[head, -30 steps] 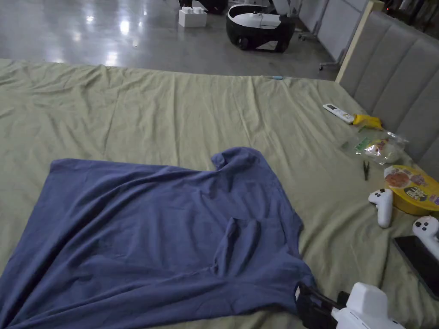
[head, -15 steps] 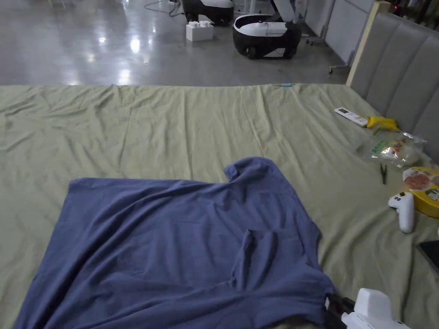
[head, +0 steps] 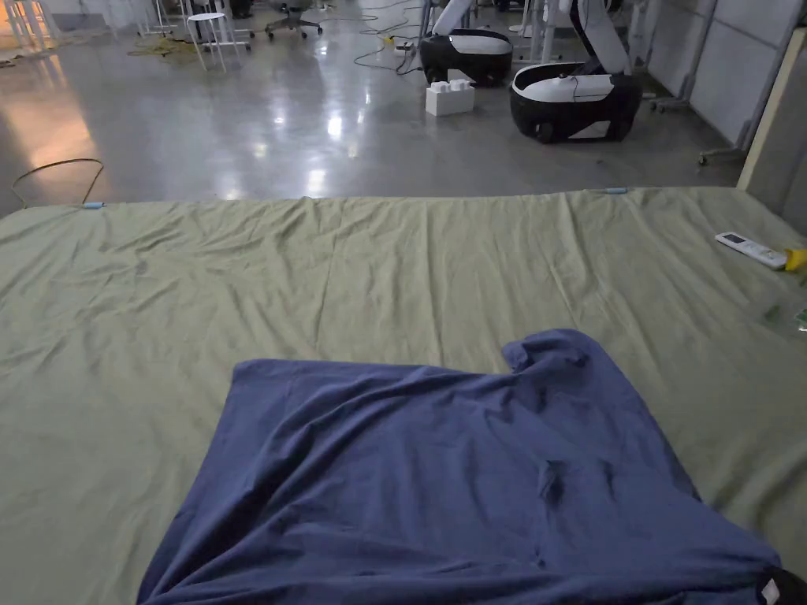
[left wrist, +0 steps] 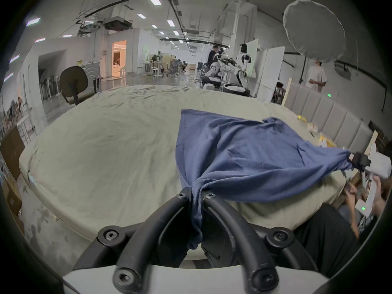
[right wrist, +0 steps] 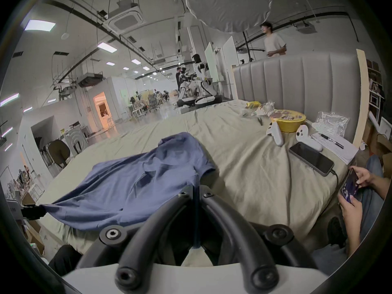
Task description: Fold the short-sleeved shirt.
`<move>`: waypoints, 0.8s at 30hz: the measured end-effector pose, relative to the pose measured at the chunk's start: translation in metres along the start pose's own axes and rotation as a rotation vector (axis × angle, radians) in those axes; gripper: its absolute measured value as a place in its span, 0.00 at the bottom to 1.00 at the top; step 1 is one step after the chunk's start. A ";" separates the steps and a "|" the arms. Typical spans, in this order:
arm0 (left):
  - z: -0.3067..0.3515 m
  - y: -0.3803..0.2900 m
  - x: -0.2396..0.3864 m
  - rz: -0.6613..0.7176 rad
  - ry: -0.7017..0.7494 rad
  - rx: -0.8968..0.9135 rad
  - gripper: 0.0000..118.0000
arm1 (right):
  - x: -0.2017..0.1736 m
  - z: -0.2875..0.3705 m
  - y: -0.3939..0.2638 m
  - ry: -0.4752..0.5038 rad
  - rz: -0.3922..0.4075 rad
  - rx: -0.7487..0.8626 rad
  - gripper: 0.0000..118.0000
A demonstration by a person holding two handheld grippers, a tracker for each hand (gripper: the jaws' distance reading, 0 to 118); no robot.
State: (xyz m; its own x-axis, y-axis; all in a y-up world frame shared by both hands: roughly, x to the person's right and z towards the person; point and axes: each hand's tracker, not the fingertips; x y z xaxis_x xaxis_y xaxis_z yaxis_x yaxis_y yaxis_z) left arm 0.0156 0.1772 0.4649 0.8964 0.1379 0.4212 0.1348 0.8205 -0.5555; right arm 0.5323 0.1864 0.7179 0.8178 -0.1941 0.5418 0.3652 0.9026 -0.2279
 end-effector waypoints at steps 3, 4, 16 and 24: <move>-0.019 0.019 -0.005 0.033 -0.026 -0.005 0.06 | -0.002 -0.023 0.010 0.008 0.006 -0.006 0.04; -0.030 0.027 -0.006 0.033 -0.030 -0.010 0.06 | -0.002 -0.035 0.014 0.008 0.026 -0.013 0.04; -0.196 0.138 -0.006 0.062 0.017 -0.122 0.06 | -0.024 -0.201 0.067 -0.049 0.011 -0.134 0.04; -0.221 0.117 -0.009 0.166 0.051 -0.118 0.89 | -0.023 -0.256 0.039 -0.113 0.040 -0.339 0.72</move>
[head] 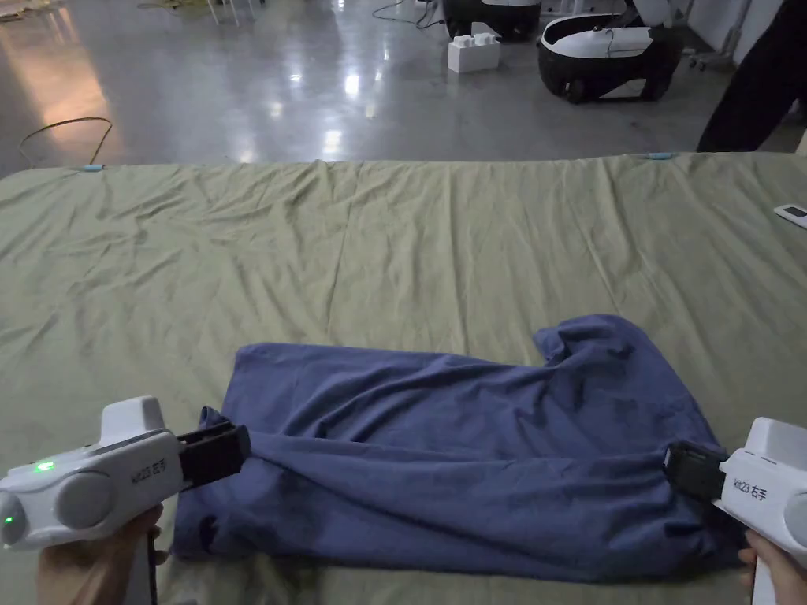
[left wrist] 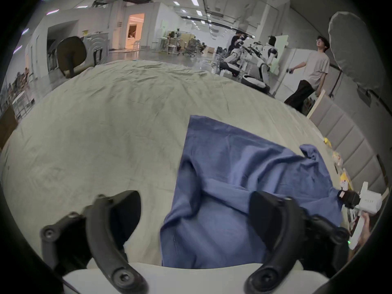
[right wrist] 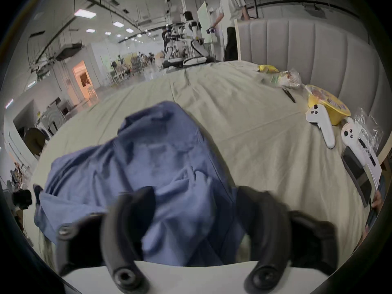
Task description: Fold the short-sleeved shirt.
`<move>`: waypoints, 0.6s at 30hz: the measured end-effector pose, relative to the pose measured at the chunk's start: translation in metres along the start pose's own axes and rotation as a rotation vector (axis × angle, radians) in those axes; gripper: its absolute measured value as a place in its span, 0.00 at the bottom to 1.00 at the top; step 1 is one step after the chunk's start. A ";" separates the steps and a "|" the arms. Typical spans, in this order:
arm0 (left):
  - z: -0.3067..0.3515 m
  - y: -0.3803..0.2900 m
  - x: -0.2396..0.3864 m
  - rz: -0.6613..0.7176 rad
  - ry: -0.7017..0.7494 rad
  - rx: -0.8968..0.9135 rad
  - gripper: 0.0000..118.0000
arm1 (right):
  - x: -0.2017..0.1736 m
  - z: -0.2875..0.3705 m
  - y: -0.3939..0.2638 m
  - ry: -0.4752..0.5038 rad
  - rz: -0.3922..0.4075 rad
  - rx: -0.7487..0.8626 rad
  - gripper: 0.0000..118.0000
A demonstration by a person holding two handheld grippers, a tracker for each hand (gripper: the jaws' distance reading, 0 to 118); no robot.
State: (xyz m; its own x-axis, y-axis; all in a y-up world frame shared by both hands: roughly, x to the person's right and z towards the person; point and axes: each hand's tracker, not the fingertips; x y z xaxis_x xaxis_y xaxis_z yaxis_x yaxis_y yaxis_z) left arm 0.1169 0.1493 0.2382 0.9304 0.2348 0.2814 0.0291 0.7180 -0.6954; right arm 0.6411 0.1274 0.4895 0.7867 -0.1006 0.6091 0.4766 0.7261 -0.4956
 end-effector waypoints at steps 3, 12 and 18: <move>0.037 0.002 -0.001 -0.052 -0.037 0.087 0.89 | 0.010 0.020 0.001 0.050 -0.007 0.057 0.66; 0.247 -0.034 0.032 -0.345 -0.091 0.464 0.88 | 0.000 0.189 -0.027 0.195 0.126 0.383 0.66; 0.336 -0.066 0.062 -0.373 -0.034 0.632 0.72 | -0.034 0.290 -0.059 0.337 0.189 0.544 0.64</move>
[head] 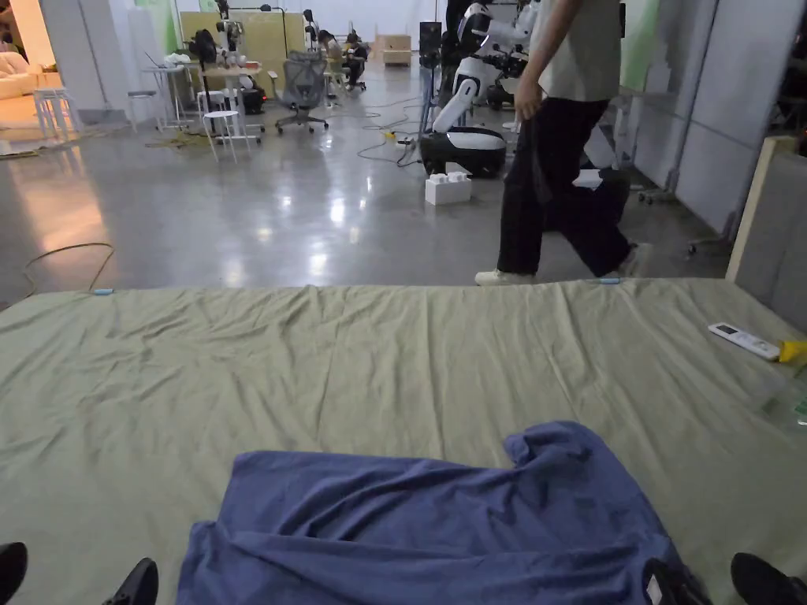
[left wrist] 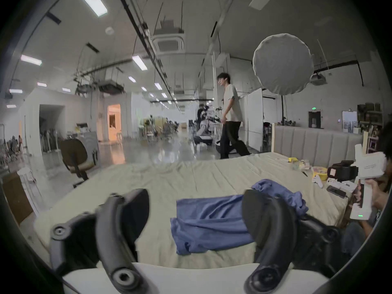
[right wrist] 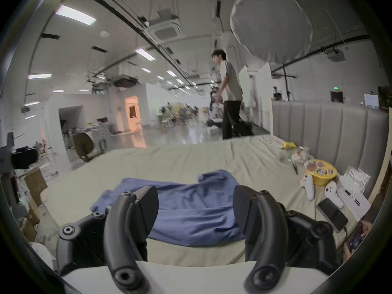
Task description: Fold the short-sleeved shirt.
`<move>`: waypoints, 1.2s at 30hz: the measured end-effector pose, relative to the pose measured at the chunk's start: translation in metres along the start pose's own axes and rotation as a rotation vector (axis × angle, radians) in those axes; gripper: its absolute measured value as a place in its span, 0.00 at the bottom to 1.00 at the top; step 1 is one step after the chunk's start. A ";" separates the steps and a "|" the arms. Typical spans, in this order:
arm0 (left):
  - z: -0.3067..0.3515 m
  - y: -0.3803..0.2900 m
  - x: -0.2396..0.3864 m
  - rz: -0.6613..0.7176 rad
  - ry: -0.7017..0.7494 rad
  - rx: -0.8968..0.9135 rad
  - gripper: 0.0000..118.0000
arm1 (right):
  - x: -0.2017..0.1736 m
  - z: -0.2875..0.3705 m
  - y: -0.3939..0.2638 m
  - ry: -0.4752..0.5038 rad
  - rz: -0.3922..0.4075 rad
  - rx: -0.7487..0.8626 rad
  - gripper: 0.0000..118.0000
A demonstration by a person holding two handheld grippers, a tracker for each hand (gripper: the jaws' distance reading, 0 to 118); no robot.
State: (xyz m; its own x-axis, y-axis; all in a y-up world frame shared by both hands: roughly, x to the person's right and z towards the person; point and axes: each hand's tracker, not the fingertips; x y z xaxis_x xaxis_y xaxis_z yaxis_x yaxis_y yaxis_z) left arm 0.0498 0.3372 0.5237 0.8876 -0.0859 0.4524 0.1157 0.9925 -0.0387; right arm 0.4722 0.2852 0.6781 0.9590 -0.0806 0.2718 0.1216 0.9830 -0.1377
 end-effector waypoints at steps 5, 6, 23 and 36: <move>0.028 0.010 0.017 -0.024 0.036 0.017 0.04 | -0.037 0.041 0.023 -0.022 0.078 0.077 0.14; 0.034 0.012 0.016 0.013 0.022 0.035 0.03 | -0.040 0.048 0.027 -0.014 0.113 0.108 0.08; 0.002 -0.006 0.002 0.095 -0.062 -0.111 0.00 | -0.031 0.050 0.021 0.000 -0.001 0.035 0.00; -0.214 -0.179 -0.041 0.254 0.014 -0.584 0.62 | 0.008 0.028 -0.027 -0.070 -0.120 -0.176 0.00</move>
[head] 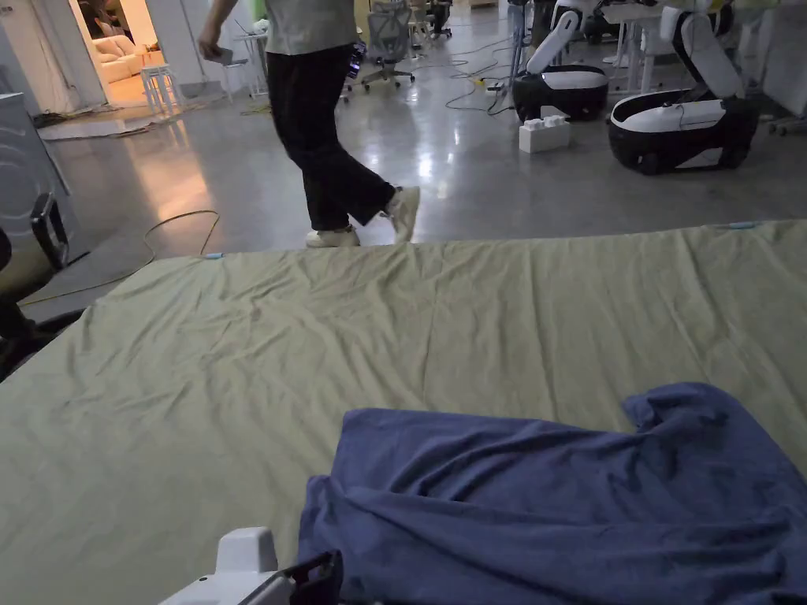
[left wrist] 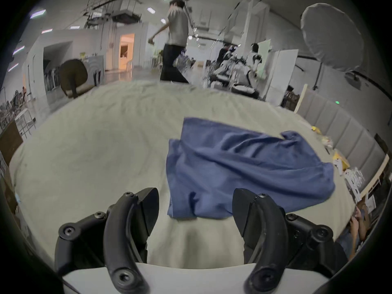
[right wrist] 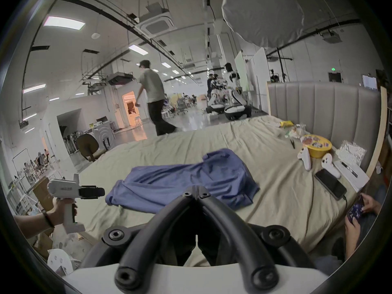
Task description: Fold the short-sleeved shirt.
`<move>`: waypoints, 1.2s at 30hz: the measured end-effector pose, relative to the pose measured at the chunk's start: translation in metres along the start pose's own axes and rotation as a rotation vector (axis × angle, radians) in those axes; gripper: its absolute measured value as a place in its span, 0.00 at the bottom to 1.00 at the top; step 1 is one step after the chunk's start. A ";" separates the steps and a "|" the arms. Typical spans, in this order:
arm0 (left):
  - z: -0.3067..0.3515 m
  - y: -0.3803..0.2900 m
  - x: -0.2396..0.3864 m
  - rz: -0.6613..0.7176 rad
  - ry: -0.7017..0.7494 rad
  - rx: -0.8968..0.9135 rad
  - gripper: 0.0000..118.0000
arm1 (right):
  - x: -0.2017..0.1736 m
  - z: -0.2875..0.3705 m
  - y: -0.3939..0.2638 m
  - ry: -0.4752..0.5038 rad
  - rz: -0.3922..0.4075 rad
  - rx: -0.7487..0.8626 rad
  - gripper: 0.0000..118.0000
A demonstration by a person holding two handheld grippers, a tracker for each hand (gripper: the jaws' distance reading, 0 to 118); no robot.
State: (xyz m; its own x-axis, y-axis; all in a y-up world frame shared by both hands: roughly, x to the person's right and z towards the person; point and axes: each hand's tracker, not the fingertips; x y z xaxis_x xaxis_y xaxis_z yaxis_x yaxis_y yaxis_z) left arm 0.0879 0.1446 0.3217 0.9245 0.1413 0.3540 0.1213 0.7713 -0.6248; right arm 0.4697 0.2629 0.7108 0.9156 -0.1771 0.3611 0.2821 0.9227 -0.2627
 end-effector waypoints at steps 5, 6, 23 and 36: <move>-0.050 0.004 -0.003 -0.011 -0.003 -0.072 0.59 | 0.015 -0.003 -0.006 -0.057 0.003 -0.049 0.00; -0.059 0.002 -0.001 -0.033 -0.003 -0.102 0.57 | 0.018 -0.004 -0.007 -0.065 0.001 -0.059 0.00; -0.078 0.000 0.045 -0.322 0.084 -0.240 0.12 | 0.095 -0.204 -0.040 -0.170 -0.120 -0.308 0.65; -0.070 0.007 0.036 -0.277 0.058 -0.245 0.08 | 0.077 -0.253 -0.059 -0.208 -0.002 -0.412 0.11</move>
State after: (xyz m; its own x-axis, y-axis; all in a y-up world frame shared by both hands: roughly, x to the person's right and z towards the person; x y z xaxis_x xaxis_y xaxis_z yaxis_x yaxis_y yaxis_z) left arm 0.1473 0.1118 0.2810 0.8624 -0.0931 0.4976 0.4465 0.6030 -0.6611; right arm 0.5960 0.1081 0.5278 0.8497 -0.0675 0.5229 0.4131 0.7016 -0.5807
